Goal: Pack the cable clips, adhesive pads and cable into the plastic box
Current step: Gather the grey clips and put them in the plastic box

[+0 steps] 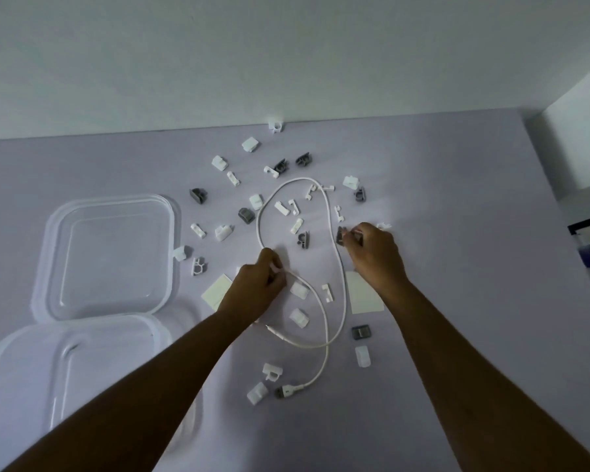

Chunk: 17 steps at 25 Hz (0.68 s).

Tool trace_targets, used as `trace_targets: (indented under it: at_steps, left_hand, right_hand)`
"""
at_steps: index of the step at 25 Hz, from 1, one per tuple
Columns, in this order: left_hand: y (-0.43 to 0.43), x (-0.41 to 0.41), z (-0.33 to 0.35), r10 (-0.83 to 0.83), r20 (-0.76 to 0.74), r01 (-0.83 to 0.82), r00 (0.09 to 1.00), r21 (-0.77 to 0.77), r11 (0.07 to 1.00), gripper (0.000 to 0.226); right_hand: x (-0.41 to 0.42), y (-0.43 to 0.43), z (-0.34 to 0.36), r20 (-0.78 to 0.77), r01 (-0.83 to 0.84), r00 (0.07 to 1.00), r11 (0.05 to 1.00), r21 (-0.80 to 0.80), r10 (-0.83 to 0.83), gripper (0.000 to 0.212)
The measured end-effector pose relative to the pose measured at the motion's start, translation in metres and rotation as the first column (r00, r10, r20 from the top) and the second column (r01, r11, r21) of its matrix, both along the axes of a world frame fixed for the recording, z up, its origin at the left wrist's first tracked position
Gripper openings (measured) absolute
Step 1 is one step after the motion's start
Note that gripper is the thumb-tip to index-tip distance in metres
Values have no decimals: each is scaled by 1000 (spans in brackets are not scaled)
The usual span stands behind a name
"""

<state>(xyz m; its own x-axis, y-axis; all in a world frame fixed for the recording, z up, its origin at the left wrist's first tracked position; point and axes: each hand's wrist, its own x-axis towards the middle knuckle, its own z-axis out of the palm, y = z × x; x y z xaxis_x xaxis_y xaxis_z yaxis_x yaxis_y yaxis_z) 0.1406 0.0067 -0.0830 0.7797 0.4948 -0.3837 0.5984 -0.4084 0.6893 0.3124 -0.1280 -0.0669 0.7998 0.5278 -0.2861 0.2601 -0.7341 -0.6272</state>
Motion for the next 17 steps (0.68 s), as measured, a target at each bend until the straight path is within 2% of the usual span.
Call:
trace_targets:
  at_steps: [1,2,3,4,5,6,7,8,10,11,12,13,14,15,16,17]
  left_hand:
    - [5,-4,2,140,41,-127,989,-234,964,13]
    - [10,-8,5,288,62,-225,956,-479,849,15]
    - [17,-11,10,417,60,-266,907,-686,677,19]
    - [24,-12,17,515,32,-262,857,-833,488,23]
    - [32,-12,22,576,-17,-242,817,-917,316,25]
    - [40,-11,27,604,-56,-218,795,-956,199,23]
    - [48,-9,31,611,-68,-198,789,-969,147,20]
    - [55,-6,33,607,-58,-182,793,-973,145,17]
    - [69,3,36,589,-33,-199,808,-955,219,15]
    - [76,10,37,566,-15,-237,824,-917,320,17]
    - [82,17,37,519,7,-291,855,-821,491,20]
    - [88,25,36,452,9,-345,892,-633,693,23]
    - [94,31,33,382,-15,-361,924,-365,858,27]
    - [98,36,30,309,-56,-313,949,-73,947,31]
    - [101,40,28,240,-112,-218,964,175,960,37]
    - [102,43,27,184,-166,-118,969,343,932,42]
  right_hand:
    - [-5,-4,5,-298,150,951,963,224,-79,28]
    - [-14,-9,10,-570,314,820,877,364,-57,25]
    - [-22,-11,15,-744,433,667,792,430,39,25]
    - [-30,-12,18,-837,516,530,730,448,139,25]
    - [-36,-11,19,-884,575,415,691,438,215,26]
    - [-39,-8,19,-899,606,334,666,436,284,28]
    - [-40,-3,19,-892,611,297,651,451,340,31]
    - [-40,3,20,-879,600,293,644,475,375,33]
    - [-37,16,21,-868,563,342,661,496,360,28]
    - [-34,21,20,-859,526,397,687,501,323,23]
    - [-30,26,18,-830,451,491,738,503,265,20]
    - [-26,30,14,-757,332,626,815,475,186,18]
    - [-23,34,10,-624,184,772,898,399,118,17]
    - [-20,38,5,-439,32,894,963,269,93,19]
    - [-19,41,1,-247,-96,962,989,110,120,22]
    - [-19,44,-3,-83,-176,982,983,-45,172,25]
